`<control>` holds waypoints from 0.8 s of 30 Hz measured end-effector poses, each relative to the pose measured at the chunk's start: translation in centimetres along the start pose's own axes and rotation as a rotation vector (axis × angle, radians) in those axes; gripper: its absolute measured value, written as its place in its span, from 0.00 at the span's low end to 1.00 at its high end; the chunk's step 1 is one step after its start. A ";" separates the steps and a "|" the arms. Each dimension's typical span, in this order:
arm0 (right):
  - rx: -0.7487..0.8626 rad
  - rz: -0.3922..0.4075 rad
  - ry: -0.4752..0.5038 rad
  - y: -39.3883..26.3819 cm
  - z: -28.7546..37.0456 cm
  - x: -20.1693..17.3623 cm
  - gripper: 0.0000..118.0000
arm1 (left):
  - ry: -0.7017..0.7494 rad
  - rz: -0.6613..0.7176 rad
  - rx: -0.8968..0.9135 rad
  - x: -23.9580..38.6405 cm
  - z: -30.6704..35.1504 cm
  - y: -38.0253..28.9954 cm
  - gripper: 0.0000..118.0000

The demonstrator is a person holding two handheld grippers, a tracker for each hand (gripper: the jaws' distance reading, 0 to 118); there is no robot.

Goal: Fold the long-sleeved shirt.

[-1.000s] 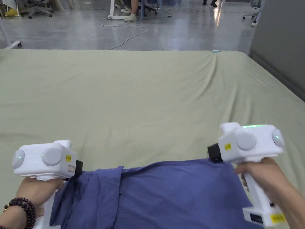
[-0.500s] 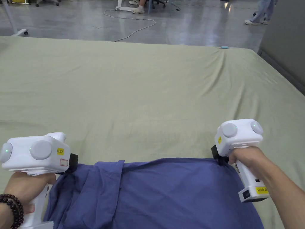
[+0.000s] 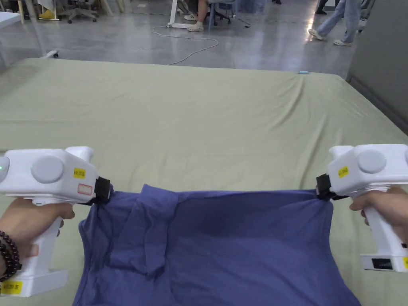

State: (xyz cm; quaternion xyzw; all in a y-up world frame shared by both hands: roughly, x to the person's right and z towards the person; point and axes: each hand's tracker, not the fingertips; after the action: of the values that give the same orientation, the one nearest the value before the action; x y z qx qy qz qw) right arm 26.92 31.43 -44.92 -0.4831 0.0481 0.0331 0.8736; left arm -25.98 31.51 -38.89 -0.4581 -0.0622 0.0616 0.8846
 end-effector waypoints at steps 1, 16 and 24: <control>0.015 0.001 0.004 -1.4 1.8 0.3 0.00 | -0.003 -0.003 0.001 0.0 1.2 -0.9 0.01; -0.257 0.172 -0.016 -21.5 1.4 -1.4 0.00 | 0.013 -0.093 -0.280 0.6 -0.5 -17.4 0.01; -0.253 0.151 -0.033 -21.4 -1.2 -0.6 0.22 | -0.007 -0.038 -0.277 0.1 -1.5 -17.5 0.20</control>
State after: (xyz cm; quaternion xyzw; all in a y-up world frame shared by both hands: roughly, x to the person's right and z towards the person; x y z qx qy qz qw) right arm 28.47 19.02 -27.47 -0.5837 0.0653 0.1128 0.8014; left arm -24.70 20.28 -25.44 -0.5742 -0.0820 0.0374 0.8138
